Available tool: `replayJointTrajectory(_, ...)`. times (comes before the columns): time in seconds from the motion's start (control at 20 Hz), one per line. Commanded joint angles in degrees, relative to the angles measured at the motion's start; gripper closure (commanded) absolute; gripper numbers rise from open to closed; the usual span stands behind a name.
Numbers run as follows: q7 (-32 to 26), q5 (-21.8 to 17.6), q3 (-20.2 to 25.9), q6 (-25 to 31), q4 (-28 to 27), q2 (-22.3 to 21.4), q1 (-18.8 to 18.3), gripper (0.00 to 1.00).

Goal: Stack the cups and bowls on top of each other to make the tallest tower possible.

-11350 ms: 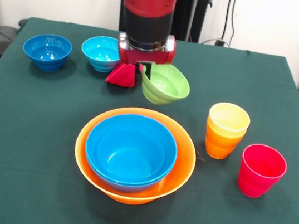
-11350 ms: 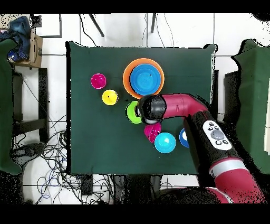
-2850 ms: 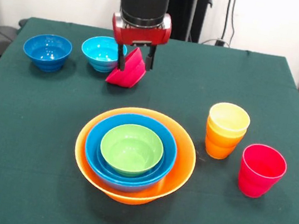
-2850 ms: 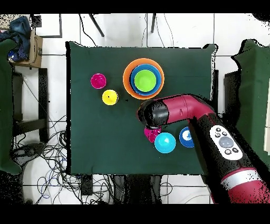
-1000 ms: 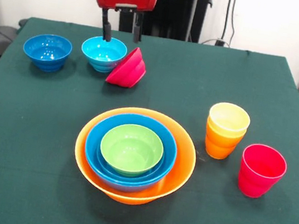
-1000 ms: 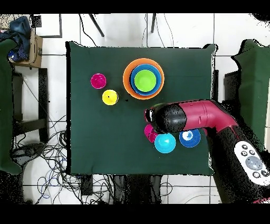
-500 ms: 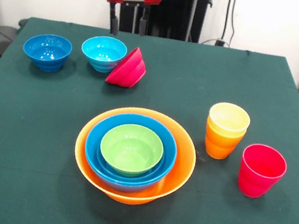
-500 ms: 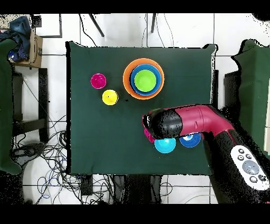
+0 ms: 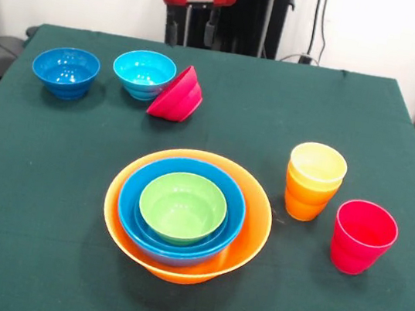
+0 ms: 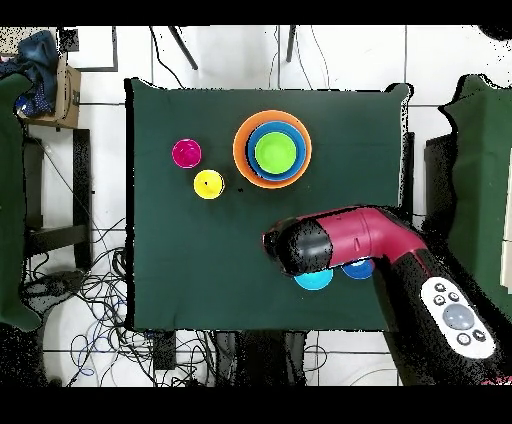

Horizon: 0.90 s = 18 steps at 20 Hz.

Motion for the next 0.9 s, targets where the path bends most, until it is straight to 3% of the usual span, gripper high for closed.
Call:
replayJointTrajectory(0.05,-5.5,-9.1,-1.7,-3.3,0.6,5.7,3.3,0.00)
replayJointTrajectory(0.9,-2.2,-16.6,-3.7,-5.6,-4.9,12.5,4.7,0.00)
